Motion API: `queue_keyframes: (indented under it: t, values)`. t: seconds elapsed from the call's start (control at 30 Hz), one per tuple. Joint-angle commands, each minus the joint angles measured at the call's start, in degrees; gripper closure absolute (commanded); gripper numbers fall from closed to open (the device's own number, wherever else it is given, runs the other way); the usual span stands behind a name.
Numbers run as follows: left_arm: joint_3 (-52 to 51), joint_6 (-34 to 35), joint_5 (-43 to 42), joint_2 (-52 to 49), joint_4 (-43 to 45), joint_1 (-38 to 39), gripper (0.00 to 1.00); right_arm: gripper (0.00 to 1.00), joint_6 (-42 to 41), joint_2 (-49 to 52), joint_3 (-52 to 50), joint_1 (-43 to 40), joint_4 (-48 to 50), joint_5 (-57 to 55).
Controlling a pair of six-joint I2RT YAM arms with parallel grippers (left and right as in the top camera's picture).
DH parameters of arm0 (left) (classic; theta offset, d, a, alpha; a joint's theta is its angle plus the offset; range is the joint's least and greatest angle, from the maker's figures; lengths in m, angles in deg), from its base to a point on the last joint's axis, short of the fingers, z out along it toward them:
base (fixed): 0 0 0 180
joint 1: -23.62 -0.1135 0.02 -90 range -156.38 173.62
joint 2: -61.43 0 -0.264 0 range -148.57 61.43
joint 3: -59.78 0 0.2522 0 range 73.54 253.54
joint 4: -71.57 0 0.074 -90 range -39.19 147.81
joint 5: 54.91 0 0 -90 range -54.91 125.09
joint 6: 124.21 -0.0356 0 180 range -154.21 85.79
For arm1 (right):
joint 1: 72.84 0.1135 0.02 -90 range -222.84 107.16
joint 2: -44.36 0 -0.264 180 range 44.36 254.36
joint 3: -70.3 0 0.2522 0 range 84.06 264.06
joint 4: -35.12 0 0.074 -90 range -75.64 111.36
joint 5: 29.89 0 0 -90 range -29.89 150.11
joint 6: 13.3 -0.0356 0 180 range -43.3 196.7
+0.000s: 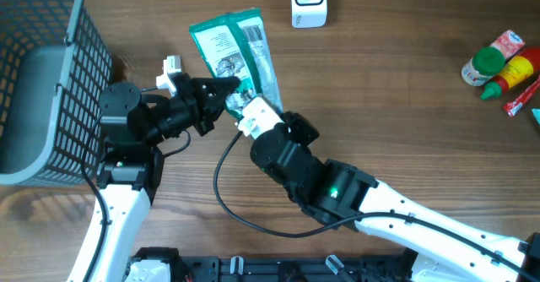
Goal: Scan the item barcode
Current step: 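Hold the pack with the left gripper and move the right gripper below, then grasp the pack's bottom end with the right gripper and pull it away, then carry the gloves pack with the right gripper up to the barcode scanner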
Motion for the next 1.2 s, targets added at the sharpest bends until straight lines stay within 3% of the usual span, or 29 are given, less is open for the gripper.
queue_keyframes:
  t: [0.0,0.13,0.17,0.3,0.4,0.47,0.63,0.67,0.8,0.9,1.07,1.1,1.17]
  values:
    - [0.2,-1.2,-0.1,0.1,0.2,-0.2,0.91,0.96,-0.9,-2.0,-0.1,-0.7,-0.1,-0.2]
    - [0.2,-1.2,1.3,0.1,0.2,-0.2,0.88,0.96,-3.3,-6.5,-0.1,-2.2,-0.3,1.1]
    - [0.2,-1.2,1.8,0.1,0.1,-0.2,0.84,0.96,-4.8,-9.9,-0.1,-4.9,-1.2,6.6]
    - [0.2,-1.4,3.0,0.1,0.2,-0.2,0.58,0.96,-8.3,-14.2,-0.1,-13.2,-4.0,19.7]
    - [0.2,-1.4,3.2,0.1,0.2,-0.1,0.27,0.96,-11.4,-14.3,-0.1,-19.8,-6.4,28.5]
    - [0.2,-1.6,3.2,0.1,0.2,-0.1,0.2,0.96,-13.1,-14.3,-0.1,-22.9,-7.5,33.8]
    - [0.2,-4.1,3.4,0.1,0.2,-0.2,0.18,0.96,-15.5,-14.5,-0.1,-26.3,-9.2,40.6]
    - [0.2,-4.5,3.4,0.1,0.2,-0.2,0.12,0.96,-15.2,-15.3,-0.1,-26.3,-11.0,42.7]
    - [0.2,-5.3,5.0,0.1,0.2,-0.1,0.0,0.95,-6.5,-19.3,-0.1,-26.3,-14.6,45.2]
    - [0.2,-6.0,6.3,0.1,0.2,-0.1,0.0,0.96,-1.9,-24.2,-0.1,-26.3,-15.6,45.1]
    - [0.2,-7.1,7.5,0.1,0.2,-0.1,0.0,0.96,-1.9,-26.8,-0.1,-26.6,-16.8,43.2]
    - [0.2,-8.0,7.5,0.1,0.2,-0.1,0.0,0.96,-3.0,-26.8,-0.1,-26.6,-16.8,43.2]
    - [0.2,-10.8,7.5,0.1,-0.1,-0.1,0.0,0.96,-15.5,-26.7,-0.1,-27.5,-14.7,42.4]
